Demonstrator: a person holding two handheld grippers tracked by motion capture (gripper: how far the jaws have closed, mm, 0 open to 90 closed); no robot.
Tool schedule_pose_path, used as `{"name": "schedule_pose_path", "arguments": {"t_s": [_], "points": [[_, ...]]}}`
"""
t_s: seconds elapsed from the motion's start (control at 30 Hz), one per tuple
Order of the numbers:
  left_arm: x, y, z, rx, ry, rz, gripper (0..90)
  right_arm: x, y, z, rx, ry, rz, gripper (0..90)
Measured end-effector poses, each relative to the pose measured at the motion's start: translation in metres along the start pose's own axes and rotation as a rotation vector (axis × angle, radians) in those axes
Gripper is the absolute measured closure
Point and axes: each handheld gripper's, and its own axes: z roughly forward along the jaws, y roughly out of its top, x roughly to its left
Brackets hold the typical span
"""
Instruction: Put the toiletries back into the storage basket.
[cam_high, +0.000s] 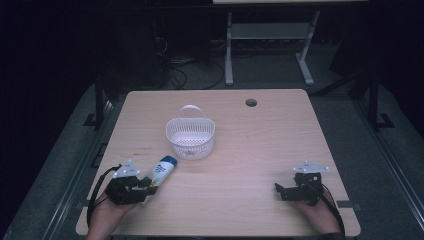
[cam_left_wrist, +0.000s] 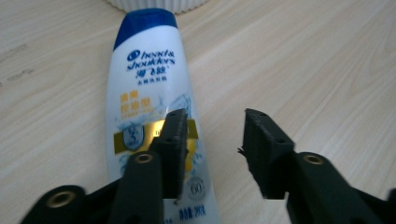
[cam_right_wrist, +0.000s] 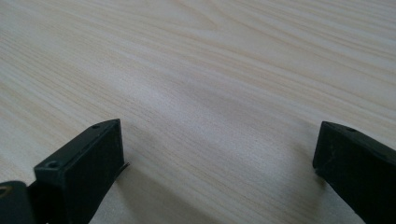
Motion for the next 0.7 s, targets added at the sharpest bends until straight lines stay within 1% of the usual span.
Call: {"name": "schedule_pose_path", "arguments": {"t_s": [0.03, 0.07, 0.1, 0.13, 0.17, 0.2, 0.23, 0.27, 0.3, 0.37, 0.4, 0.43, 0.47, 0.53, 0.63, 0.7], "points": [[0.001, 0.003, 0.0, -0.003, 0.001, -0.002, 55.9, 0.0, 0.0, 0.0, 0.0, 0.0, 0.0, 1.2], [0.002, 0.008, 0.002, 0.001, 0.007, -0.009, 50.5, 0.0, 0.0, 0.0, 0.0, 0.0, 0.0, 1.2], [0.003, 0.011, 0.002, 0.004, 0.013, -0.009, 48.0, 0.0, 0.0, 0.0, 0.0, 0.0, 0.0, 1.2], [0.003, 0.011, 0.002, 0.004, 0.013, -0.009, 46.0, 0.0, 0.0, 0.0, 0.0, 0.0, 0.0, 1.2], [0.004, 0.014, 0.003, 0.002, 0.019, -0.012, 46.0, 0.0, 0.0, 0.0, 0.0, 0.0, 0.0, 1.2], [0.007, 0.02, 0.006, -0.002, 0.03, -0.013, 40.5, 0.0, 0.0, 0.0, 0.0, 0.0, 0.0, 1.2], [0.007, 0.02, 0.006, -0.002, 0.03, -0.013, 38.5, 0.0, 0.0, 0.0, 0.0, 0.0, 0.0, 1.2], [0.01, 0.025, 0.009, -0.002, 0.045, -0.024, 37.5, 0.0, 0.0, 0.0, 0.0, 0.0, 0.001, 1.2], [0.01, 0.025, 0.009, -0.002, 0.045, -0.024, 35.4, 0.0, 0.0, 0.0, 0.0, 0.0, 0.001, 1.2], [0.015, 0.03, 0.012, 0.004, 0.064, -0.021, 33.9, 0.0, 0.0, 0.0, 0.0, 0.0, 0.0, 1.2], [0.018, 0.035, 0.017, 0.016, 0.076, -0.026, 31.6, 0.0, 0.0, 0.0, 0.0, 0.0, 0.0, 1.2], [0.018, 0.035, 0.017, 0.016, 0.076, -0.026, 30.1, 0.0, 0.0, 0.0, 0.0, 0.0, 0.001, 1.3], [0.022, 0.039, 0.022, 0.035, 0.087, -0.03, 28.9, 0.0, 0.0, 0.0, 0.0, 0.0, 0.0, 1.2], [0.025, 0.043, 0.029, 0.054, 0.099, -0.036, 26.7, 0.0, 0.0, 0.0, 0.0, 0.0, 0.001, 1.2], [0.029, 0.048, 0.038, 0.091, 0.108, -0.035, 24.1, 0.0, 0.0, 0.0, 0.0, 0.0, 0.001, 1.2], [0.03, 0.049, 0.042, 0.093, 0.111, -0.036, 23.2, 0.0, 0.0, 0.0, 0.0, 0.0, 0.0, 1.2]]}}
